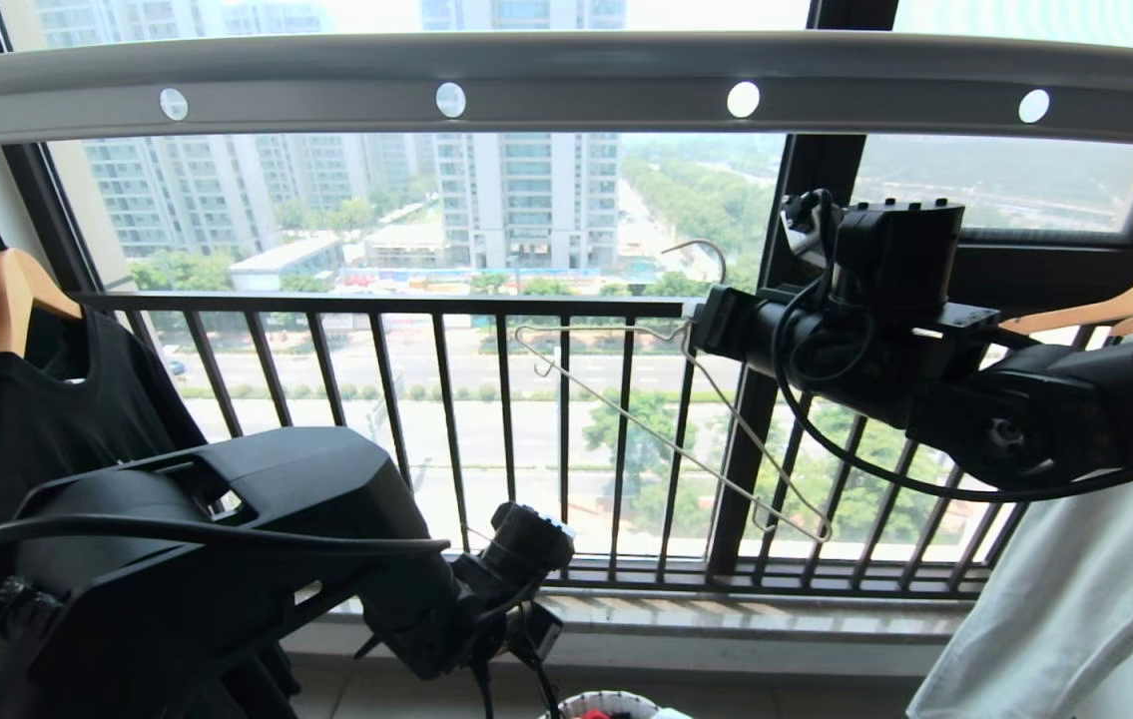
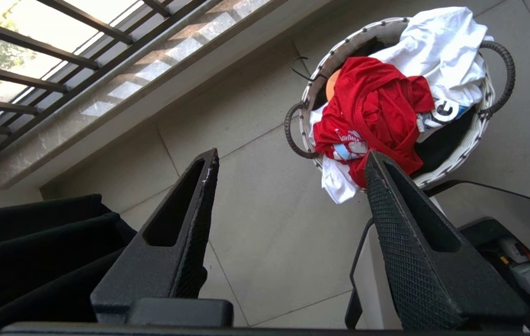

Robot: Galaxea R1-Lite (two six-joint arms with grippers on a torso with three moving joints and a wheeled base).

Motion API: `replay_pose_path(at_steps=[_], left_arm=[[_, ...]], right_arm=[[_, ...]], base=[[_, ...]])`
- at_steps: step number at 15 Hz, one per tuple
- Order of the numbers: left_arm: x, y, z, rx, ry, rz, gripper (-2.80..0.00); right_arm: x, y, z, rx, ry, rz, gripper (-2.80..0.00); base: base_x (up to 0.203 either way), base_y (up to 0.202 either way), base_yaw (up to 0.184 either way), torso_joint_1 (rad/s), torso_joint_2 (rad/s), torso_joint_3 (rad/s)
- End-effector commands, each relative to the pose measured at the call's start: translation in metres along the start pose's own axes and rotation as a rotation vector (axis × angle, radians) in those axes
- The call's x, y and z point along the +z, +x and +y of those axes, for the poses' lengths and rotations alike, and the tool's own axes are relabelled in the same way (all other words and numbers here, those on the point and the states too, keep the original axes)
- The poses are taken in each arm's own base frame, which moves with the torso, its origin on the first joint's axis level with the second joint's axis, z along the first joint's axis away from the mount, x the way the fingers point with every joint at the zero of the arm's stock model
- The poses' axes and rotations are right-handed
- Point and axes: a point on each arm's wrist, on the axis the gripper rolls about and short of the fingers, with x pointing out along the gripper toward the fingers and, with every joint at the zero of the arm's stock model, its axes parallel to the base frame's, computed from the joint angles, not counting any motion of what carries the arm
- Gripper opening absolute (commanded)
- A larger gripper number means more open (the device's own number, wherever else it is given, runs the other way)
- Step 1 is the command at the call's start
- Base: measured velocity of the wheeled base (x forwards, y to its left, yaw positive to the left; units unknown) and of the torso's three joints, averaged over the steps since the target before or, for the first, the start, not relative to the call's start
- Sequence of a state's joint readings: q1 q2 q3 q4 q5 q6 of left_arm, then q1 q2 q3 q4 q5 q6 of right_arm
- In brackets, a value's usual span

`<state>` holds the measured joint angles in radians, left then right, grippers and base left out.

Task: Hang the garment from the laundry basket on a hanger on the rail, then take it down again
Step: Put clothes in the basket, then hang the clothes rack on the clothesline

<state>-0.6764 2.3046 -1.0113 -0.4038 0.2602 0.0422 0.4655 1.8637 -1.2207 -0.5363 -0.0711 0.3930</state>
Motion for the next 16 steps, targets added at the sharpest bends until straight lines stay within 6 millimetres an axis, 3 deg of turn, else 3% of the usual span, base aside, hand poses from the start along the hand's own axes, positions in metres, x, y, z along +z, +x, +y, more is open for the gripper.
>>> replay_pose_path(at_steps=[1,6,9,16], left_arm=[[-0.007,-0.036,0.009,0.001,-0.001,-0.033,-2.80],[0.000,-0.084,0.030,0.023,-0.047,-0.194,-2.80],[0.016,-0.107,0.039,0.036,-0.041,-0.278,-2.80],[0.015,-0.173,0.046,-0.167,-0.014,-0.362,-2.80]], right_arm=[[-0.010,0.002,-0.002,-0.009,0.000,0.030,-2.80],[-0.037,-0.008,-0.006,-0.061,-0.028,0.106,-2.80],[-0.038,-0.034,-0.002,-0.089,-0.044,0.104,-2.80],[-0.026,-0.098,-0.005,-0.179,-0.084,0.034,-2.80]], base=[[0.000,0.000,0.000,0.000,0.00,0.000],[0.000,0.000,0.000,0.000,0.00,0.000],[0.000,0.000,0.000,0.000,0.00,0.000],[0.000,0.000,0.000,0.000,0.00,0.000]])
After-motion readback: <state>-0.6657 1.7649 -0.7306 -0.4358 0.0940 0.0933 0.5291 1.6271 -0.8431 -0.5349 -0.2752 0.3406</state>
